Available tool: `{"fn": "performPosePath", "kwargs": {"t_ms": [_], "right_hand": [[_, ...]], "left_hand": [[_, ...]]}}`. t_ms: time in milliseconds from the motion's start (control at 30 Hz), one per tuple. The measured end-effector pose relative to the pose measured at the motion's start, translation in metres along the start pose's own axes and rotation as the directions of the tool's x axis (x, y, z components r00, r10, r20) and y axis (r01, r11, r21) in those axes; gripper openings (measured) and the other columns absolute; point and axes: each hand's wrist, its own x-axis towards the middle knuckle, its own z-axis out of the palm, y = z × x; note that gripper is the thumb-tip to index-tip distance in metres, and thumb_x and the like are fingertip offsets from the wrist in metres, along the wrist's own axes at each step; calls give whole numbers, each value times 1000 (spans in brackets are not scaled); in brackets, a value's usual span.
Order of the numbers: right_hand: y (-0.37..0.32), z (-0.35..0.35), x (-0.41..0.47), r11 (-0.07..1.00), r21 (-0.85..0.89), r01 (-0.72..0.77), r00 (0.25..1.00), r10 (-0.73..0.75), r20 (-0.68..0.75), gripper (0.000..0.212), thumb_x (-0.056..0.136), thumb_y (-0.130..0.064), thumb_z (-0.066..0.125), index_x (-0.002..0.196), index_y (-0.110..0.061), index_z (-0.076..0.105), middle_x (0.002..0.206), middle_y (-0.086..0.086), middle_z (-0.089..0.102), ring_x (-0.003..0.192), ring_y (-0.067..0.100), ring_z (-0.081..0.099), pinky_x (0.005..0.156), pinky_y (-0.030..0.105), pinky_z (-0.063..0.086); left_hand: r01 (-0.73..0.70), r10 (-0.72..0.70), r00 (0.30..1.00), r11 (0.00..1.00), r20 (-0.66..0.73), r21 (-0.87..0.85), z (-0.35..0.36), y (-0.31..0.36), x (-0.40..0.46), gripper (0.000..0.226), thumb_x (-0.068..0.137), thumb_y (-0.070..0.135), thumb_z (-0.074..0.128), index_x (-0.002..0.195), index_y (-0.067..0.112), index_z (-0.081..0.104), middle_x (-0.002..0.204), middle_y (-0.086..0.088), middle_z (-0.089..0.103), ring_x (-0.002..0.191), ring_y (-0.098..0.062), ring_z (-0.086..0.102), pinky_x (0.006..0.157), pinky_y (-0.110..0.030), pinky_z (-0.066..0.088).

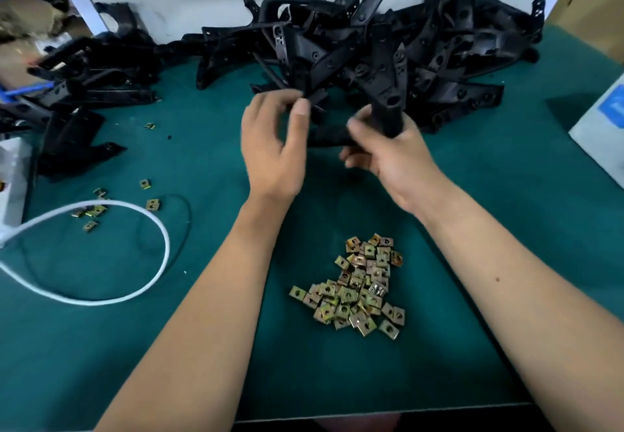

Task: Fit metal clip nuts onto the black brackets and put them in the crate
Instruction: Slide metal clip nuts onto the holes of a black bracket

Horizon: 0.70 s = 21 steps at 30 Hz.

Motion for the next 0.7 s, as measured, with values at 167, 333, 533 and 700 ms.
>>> {"fn": "performPosePath", "kwargs": {"t_ms": [167,333,533,700], "right_hand": [[11,5,-12,848,-509,145,984,-71,163,46,88,-4,66,127,-29,63,113,-10,74,106,8,69,96,35,58],[-1,-8,-14,662,-712,236,954,-16,301,73,78,-11,85,143,-21,53,131,-8,65,120,6,62,107,30,49],[-16,-26,-8,377,-888,262,932,138,334,37,70,-40,93,96,-27,70,84,-13,70,78,8,64,68,24,50],[-30,-28,-21,450,-809,379,713,415,565,21,70,-45,92,81,-35,75,84,-13,68,81,9,62,72,28,50]], "left_hand": [[-161,111,929,980,354,114,13,24,-21,70,93,61,57,141,11,54,130,-3,66,121,-19,61,103,-38,49],[17,-46,944,996,326,89,9,17,-17,81,81,64,71,143,17,48,113,5,71,107,-8,66,93,-20,51],[19,-123,952,938,280,347,2,3,-11,93,77,76,65,153,32,35,119,7,71,112,-17,65,93,-34,51],[119,-230,950,892,210,437,-10,-11,-1,83,80,69,68,149,34,39,126,5,68,116,-24,61,93,-35,45]]}}
